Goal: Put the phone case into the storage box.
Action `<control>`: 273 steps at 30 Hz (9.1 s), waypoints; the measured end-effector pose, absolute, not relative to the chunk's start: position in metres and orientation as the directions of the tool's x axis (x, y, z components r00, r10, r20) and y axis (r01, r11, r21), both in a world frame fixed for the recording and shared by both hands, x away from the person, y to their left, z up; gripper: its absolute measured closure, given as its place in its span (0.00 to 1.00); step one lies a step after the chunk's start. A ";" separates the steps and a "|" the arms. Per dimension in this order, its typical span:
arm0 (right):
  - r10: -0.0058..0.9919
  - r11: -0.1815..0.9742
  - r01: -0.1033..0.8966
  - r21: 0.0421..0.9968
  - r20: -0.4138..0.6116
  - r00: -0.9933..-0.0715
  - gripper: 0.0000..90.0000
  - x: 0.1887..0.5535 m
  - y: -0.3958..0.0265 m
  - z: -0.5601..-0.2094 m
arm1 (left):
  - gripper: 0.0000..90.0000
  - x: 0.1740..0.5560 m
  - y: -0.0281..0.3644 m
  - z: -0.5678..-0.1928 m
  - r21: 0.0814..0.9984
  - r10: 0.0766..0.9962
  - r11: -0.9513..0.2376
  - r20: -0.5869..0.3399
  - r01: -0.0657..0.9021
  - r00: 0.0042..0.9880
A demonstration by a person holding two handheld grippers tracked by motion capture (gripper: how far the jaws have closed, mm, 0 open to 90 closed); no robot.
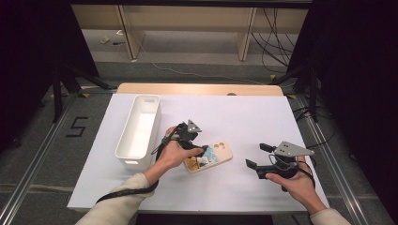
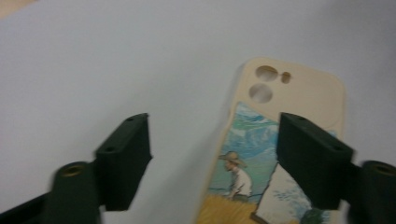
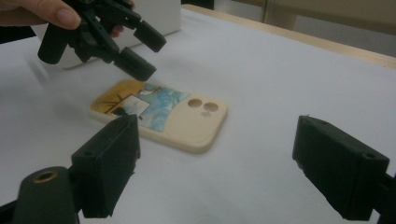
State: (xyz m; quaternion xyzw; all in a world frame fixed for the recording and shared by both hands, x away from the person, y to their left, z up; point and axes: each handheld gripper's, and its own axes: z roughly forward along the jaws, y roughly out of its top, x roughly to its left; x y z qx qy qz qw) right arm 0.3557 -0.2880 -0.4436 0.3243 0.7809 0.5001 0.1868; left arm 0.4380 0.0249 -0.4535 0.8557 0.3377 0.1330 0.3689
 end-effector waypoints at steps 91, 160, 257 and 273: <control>0.695 0.286 0.321 0.903 0.036 -0.718 0.18 0.356 -0.289 -0.443 | 0.10 0.469 -0.057 -0.487 0.617 0.461 -0.691 -0.024 0.376 0.887; 0.702 0.279 0.317 0.906 0.032 -0.711 0.18 0.356 -0.290 -0.442 | 0.13 0.447 -0.018 -0.422 0.862 0.655 -0.381 -0.003 0.334 0.756; 0.706 0.234 0.308 0.922 0.057 -0.706 0.17 0.358 -0.288 -0.442 | 0.13 0.452 0.090 -0.352 0.952 0.843 -0.166 0.003 0.256 0.538; 0.708 0.235 0.310 0.921 0.057 -0.704 0.17 0.358 -0.288 -0.441 | 0.13 0.458 0.110 -0.347 0.959 0.876 -0.130 -0.008 0.253 0.482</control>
